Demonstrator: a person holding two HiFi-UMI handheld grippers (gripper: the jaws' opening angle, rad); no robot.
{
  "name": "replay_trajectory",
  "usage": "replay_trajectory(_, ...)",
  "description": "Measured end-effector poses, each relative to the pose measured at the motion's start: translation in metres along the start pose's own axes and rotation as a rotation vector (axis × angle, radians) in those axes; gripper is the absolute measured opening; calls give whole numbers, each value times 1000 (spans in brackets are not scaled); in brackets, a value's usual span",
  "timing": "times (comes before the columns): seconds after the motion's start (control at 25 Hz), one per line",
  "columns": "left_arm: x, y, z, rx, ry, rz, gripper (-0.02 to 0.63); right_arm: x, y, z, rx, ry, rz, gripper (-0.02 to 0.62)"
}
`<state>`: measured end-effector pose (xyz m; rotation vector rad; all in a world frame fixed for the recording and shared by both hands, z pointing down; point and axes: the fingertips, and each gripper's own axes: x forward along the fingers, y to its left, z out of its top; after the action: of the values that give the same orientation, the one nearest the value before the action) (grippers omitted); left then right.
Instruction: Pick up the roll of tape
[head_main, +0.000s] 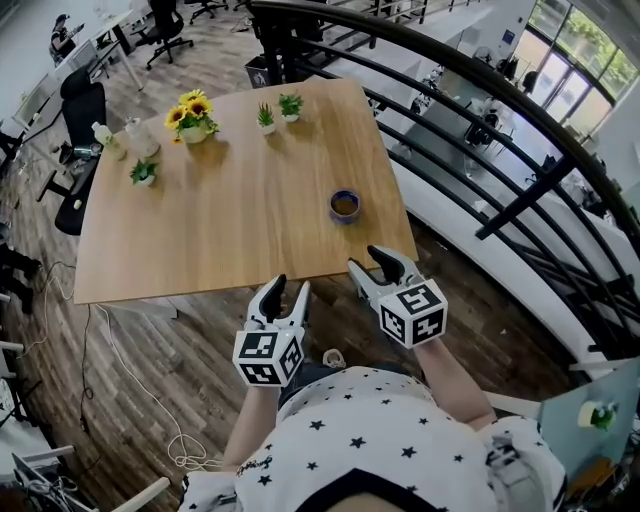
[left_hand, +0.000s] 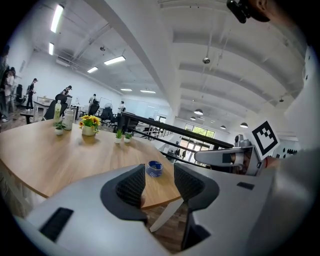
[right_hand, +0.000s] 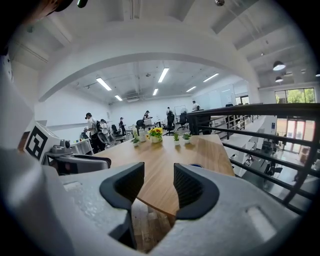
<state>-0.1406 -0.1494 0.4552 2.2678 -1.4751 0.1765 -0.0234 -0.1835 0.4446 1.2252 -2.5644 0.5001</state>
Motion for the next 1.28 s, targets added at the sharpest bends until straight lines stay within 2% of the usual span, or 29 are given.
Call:
replay_trajectory(0.48,21,15,-3,-25,25,9,167,20,-35,-4,0,43,-59,167)
replay_trajectory(1.0,70,52,2,-63,53,76,167,86,-99,2,4,92,-84,167)
replay_trajectory(1.28,103,62,5,-68,75,87,167,121,-133,-5,8,132,-90,167)
